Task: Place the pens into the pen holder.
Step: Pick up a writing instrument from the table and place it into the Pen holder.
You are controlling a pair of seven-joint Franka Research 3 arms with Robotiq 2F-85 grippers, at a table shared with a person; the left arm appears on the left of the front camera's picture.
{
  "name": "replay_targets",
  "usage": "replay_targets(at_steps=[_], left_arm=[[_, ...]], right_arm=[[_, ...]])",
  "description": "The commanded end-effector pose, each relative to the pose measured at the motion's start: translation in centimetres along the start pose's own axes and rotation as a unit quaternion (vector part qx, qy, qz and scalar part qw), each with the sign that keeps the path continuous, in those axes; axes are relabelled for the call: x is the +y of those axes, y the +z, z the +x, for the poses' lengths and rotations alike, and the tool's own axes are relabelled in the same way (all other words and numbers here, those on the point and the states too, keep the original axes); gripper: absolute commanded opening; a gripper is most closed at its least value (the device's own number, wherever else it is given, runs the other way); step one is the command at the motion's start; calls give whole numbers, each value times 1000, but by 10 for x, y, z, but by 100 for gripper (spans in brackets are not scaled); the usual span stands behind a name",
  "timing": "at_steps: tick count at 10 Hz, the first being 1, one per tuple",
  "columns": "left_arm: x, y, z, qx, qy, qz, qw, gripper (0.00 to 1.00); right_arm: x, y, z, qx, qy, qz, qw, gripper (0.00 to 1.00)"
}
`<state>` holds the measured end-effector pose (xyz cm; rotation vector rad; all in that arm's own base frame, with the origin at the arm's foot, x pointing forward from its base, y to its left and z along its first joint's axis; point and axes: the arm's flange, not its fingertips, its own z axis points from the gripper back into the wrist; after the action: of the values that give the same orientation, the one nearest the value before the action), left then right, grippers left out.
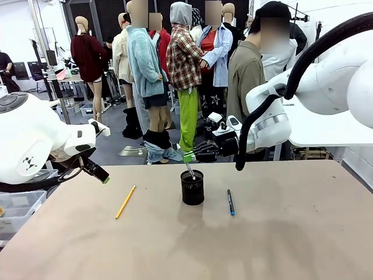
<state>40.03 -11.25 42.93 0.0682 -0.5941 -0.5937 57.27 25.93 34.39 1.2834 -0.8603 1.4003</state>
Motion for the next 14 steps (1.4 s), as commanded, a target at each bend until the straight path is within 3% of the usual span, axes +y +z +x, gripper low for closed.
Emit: replay_targets(at_steps=[1, 4, 9, 14], left_arm=[[0, -2, 0, -5, 0, 3, 1000, 100], [0, -2, 0, -5, 0, 3, 1000, 100], [0, -2, 0, -5, 0, 3, 1000, 100], [0, -2, 0, -5, 0, 3, 1000, 100]], right_arm=[[-18, 1, -7, -4, 11, 19, 1000, 0], [-30, 2, -16, 3, -5, 20, 1000, 0], [-19, 6, -11, 8, -3, 24, 1000, 91], [23, 41, 15, 31, 12, -32, 999, 91]])
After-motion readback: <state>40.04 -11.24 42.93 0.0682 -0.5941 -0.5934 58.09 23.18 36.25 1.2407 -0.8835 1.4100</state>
